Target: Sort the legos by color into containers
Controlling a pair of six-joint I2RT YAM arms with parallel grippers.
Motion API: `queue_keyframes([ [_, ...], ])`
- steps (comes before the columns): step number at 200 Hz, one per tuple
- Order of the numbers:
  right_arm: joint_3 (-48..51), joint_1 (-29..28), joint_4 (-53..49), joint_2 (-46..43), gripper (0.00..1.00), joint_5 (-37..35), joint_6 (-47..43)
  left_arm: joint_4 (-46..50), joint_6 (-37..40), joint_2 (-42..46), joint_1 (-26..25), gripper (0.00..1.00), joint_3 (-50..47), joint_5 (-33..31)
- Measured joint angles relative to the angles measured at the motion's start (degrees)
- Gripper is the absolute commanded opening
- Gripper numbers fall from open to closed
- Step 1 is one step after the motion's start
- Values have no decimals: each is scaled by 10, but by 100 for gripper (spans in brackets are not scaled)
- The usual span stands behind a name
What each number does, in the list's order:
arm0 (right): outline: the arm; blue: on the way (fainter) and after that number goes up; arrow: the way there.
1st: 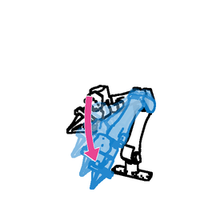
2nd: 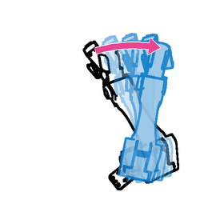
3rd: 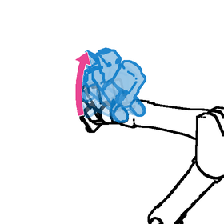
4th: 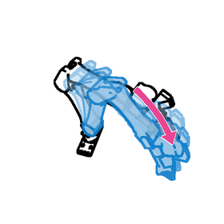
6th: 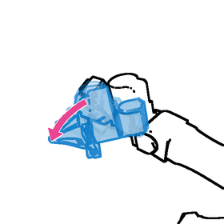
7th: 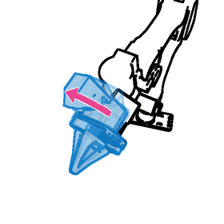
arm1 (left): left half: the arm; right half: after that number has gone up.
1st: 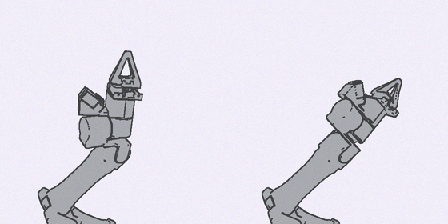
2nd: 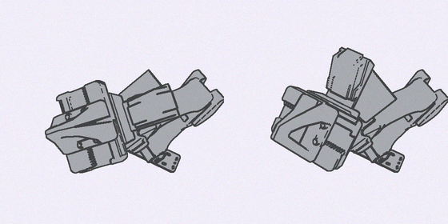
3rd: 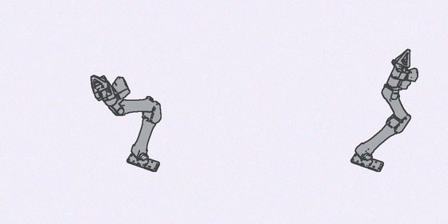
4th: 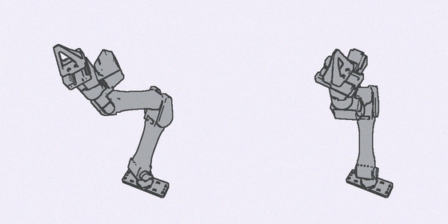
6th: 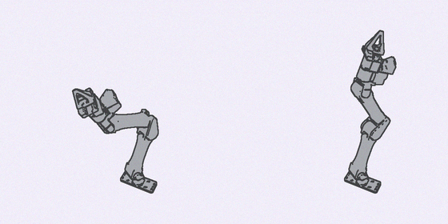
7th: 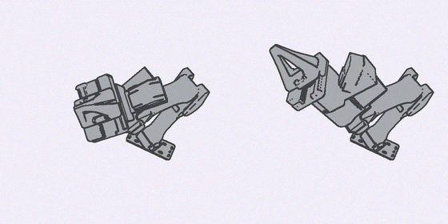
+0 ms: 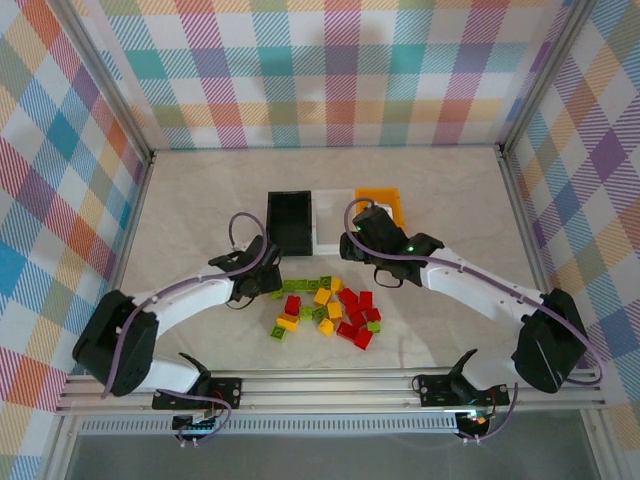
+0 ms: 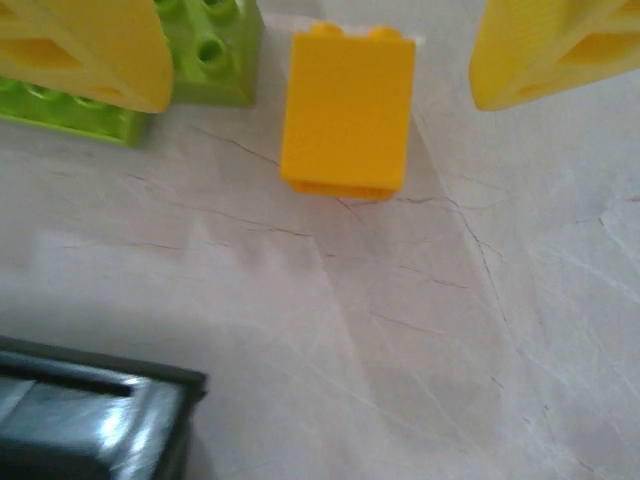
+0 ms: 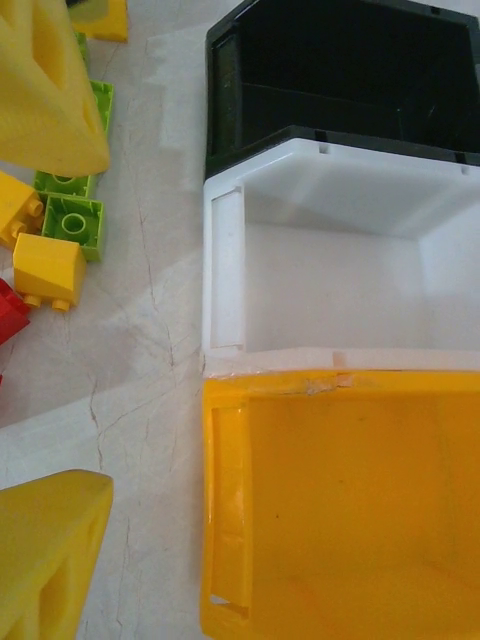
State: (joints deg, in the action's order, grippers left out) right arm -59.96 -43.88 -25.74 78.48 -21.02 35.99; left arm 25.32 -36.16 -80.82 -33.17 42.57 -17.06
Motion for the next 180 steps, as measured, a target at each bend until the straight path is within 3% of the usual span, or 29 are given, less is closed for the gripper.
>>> queue_keyframes([
  [51,10,5,0,-36,78,0,0,-17,6,-57,4,46,1,-20],
  [90,25,10,0,-45,78,0,1,-12,-2,-46,4,26,1,-25],
  [115,35,12,0,-46,78,0,3,19,-2,1,2,24,13,-23],
  [137,48,16,1,-50,78,0,9,51,0,18,-1,24,86,-21],
  [180,83,20,-1,-62,78,0,16,43,18,-78,-1,25,278,-33],
])
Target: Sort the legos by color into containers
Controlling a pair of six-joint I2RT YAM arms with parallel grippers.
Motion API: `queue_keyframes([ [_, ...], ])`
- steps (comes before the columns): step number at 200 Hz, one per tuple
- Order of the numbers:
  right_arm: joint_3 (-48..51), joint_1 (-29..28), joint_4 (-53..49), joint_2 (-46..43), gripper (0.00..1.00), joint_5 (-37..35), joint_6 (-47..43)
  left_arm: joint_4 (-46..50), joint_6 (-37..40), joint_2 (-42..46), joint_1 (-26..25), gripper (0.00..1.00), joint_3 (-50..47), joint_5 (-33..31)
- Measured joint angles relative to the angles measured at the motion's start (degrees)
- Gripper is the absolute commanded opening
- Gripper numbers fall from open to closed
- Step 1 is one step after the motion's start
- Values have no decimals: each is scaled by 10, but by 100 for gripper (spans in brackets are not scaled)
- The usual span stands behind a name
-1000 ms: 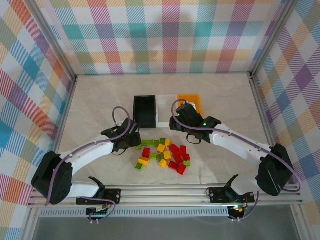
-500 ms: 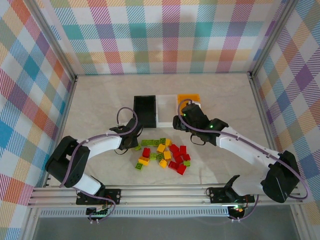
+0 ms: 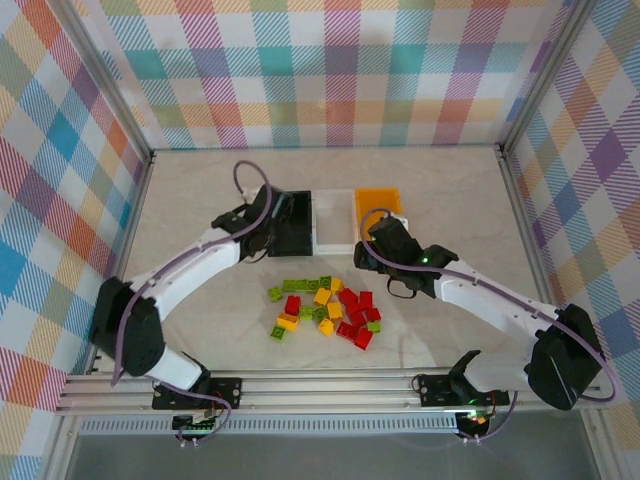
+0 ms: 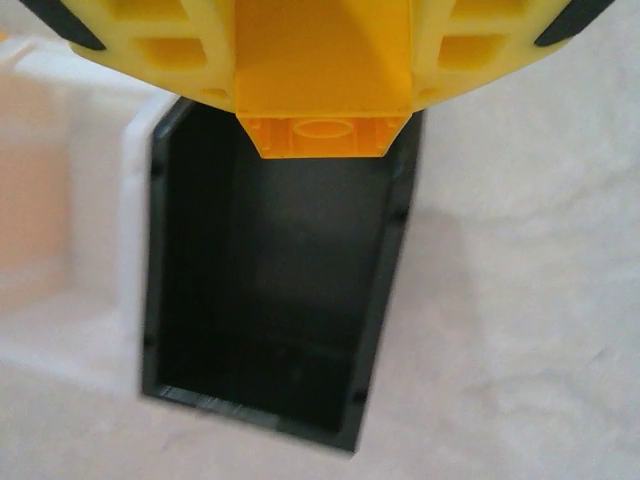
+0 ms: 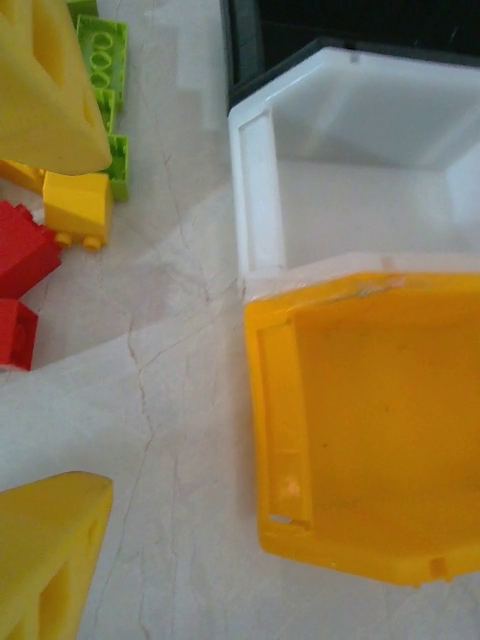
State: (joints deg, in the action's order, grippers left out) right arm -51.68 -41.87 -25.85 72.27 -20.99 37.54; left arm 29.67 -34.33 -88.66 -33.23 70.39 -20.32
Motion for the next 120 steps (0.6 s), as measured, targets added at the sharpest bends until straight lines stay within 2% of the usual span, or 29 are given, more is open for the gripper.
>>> queue_keyframes([
  [33,22,5,-6,-24,79,3,5,4,13,-127,1,26,92,-12],
  [47,33,6,-7,-37,80,7,7,12,17,-171,2,29,122,-17],
  [75,53,7,-10,-51,81,19,10,32,27,-222,4,53,162,-19],
  [120,76,7,-14,-52,81,48,10,39,29,-193,-5,83,168,-15],
])
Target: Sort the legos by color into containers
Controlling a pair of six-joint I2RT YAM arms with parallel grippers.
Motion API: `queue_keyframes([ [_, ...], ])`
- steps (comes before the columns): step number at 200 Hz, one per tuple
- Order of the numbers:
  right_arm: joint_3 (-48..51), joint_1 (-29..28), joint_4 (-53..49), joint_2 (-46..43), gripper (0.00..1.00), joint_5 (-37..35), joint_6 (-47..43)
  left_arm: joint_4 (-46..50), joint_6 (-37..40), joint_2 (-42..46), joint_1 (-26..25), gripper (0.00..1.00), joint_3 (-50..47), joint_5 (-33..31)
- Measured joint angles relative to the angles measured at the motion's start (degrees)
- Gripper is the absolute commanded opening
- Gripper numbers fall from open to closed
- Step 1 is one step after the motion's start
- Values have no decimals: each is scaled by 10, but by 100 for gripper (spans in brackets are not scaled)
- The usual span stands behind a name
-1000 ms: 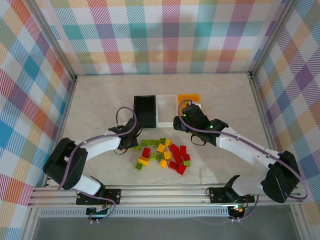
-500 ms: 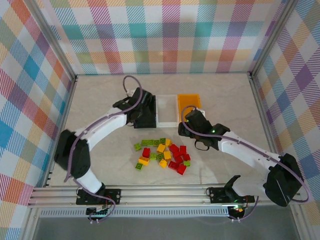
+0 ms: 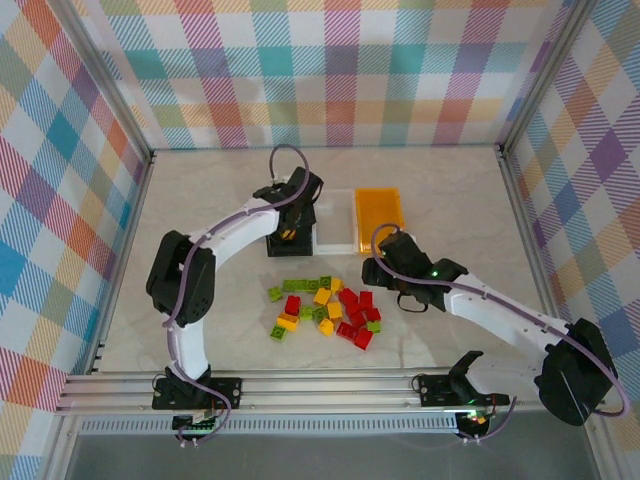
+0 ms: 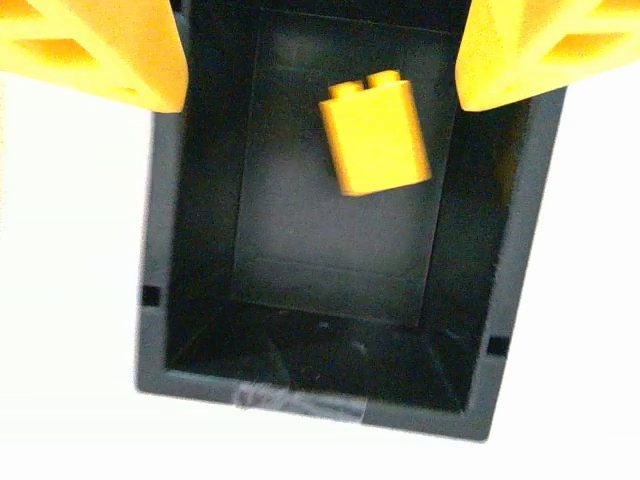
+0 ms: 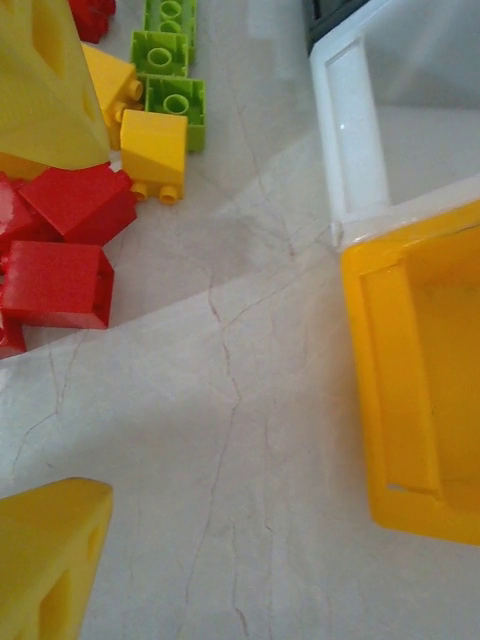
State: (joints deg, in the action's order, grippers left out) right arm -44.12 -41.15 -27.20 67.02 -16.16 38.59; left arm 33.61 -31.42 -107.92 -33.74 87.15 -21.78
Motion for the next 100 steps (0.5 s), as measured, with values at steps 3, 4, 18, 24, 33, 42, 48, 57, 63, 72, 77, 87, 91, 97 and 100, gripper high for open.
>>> queue_keyframes([
  [3,1,0,0,0,81,2,0,1,1,5,-1,85,0,1],
  [4,2,0,0,0,81,3,0,1,3,8,-2,85,0,2],
  [18,8,0,2,2,80,18,0,-3,4,54,-12,92,-9,12],
  [24,10,0,3,6,80,25,0,-9,3,79,-17,100,-20,17],
  [33,13,0,5,17,79,37,0,-10,1,128,-28,100,-40,28],
  [42,14,0,8,31,78,49,0,-13,0,165,-39,100,-57,34],
  [48,14,0,11,39,78,57,0,-20,-1,195,-45,100,-73,40],
  [57,15,0,19,54,77,73,-2,-29,-6,238,-55,100,-102,45],
  [63,15,0,28,66,76,86,-3,-32,-8,265,-59,100,-124,48],
  [72,16,0,42,82,75,105,-4,-40,-16,303,-64,100,-164,53],
  [77,16,0,47,90,74,113,-4,-40,-20,320,-66,100,-185,55],
  [87,16,0,56,104,71,125,-4,-35,-31,352,-66,100,-233,59],
  [91,16,0,57,109,71,128,-5,-34,-34,360,-66,100,-246,59],
  [97,17,0,58,116,69,133,-4,-29,-39,369,-66,100,-268,59],
  [100,17,0,58,119,68,134,-4,-26,-42,375,-66,100,-278,59],
])
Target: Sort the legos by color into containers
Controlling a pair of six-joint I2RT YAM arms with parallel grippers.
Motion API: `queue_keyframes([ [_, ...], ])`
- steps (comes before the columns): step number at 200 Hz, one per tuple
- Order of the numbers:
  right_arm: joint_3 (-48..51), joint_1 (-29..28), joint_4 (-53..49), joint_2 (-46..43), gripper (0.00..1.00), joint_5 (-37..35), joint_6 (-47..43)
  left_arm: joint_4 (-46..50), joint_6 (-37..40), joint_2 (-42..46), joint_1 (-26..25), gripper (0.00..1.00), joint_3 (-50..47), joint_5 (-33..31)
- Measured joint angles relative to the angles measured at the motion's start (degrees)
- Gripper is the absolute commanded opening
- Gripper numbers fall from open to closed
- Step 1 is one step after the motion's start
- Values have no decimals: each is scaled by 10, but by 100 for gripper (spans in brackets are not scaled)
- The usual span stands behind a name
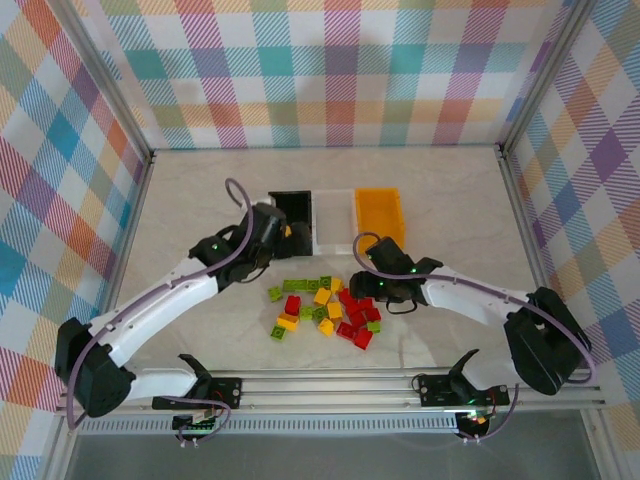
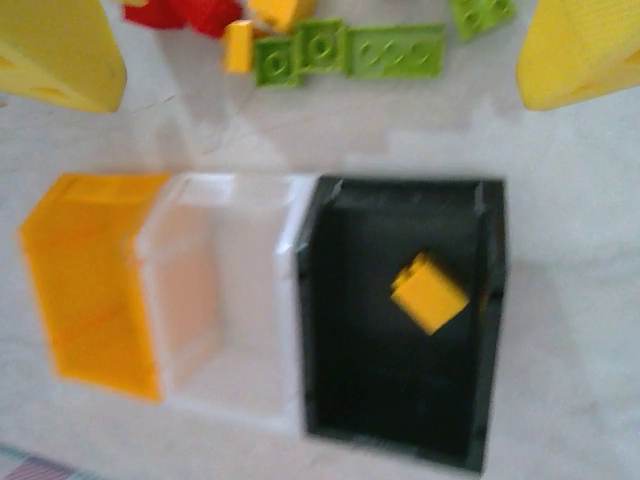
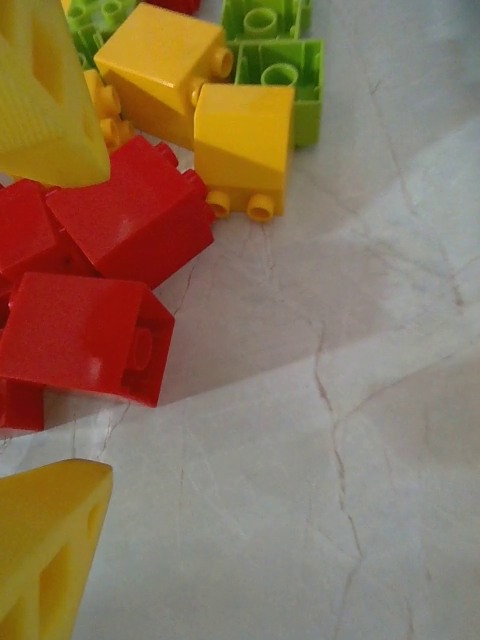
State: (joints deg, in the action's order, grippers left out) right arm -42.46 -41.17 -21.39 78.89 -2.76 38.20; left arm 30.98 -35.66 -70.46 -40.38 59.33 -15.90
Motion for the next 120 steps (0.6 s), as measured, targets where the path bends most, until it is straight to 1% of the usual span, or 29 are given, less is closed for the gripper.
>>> queue_keyframes([
  [25,1,0,-4,15,62,0,0,24,-23,43,0,100,-75,0],
  [43,6,0,-10,20,59,-2,1,39,-35,75,0,100,-104,-3],
  [53,8,0,-16,24,54,-5,1,43,-40,90,0,100,-111,-5],
  [69,8,0,-33,32,50,-21,5,48,-47,103,0,100,-116,-9],
  [97,8,0,-56,32,48,-49,8,49,-53,104,0,100,-119,-13],
  [120,8,0,-57,33,39,-58,5,49,-53,101,0,100,-119,-13],
])
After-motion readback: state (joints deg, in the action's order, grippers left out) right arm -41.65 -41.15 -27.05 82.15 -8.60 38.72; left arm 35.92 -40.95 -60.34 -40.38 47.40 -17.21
